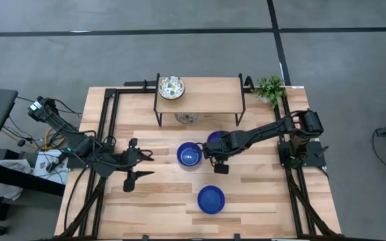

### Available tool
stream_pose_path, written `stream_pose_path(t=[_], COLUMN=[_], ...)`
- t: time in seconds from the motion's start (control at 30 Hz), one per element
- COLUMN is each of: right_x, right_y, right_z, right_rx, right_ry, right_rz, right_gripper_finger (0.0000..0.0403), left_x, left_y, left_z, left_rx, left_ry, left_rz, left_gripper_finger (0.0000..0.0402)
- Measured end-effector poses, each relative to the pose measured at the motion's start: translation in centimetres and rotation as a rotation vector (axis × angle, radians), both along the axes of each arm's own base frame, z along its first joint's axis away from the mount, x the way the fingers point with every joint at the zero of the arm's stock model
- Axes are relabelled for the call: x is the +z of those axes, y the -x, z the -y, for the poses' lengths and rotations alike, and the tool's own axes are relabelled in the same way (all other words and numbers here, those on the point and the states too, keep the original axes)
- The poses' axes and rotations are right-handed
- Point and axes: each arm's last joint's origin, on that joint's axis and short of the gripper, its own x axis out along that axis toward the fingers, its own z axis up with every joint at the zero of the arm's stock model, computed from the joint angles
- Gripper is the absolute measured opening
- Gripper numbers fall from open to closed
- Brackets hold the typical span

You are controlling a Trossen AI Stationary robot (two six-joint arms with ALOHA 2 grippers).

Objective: Pick & Place Mini bowls
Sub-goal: Put the top blue bowl on the shelf

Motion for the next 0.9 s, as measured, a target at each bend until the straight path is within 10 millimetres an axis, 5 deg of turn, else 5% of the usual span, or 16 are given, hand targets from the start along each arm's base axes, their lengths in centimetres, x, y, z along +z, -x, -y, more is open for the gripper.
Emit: stream_pose_path(t=[0.53,0.9], right_x=[5.6,11.6], right_y=[-1.1,-0.9], right_z=[-1.2,-2.6], right_rx=[0.057,0.123], right_ry=[0.015,0.092], right_rz=[-0.008,-0.007], right_gripper_finger=[0.0001,0.0], left_x=[-0.8,-0.8], left_y=[-0.8,-0.8], left_z=[0.7,0.7], left_rx=[0.0,0.005], left_ry=[-0.025,-0.007], left_rz=[-0.042,-0.043], left_gripper_finger=[0.0214,0.0214])
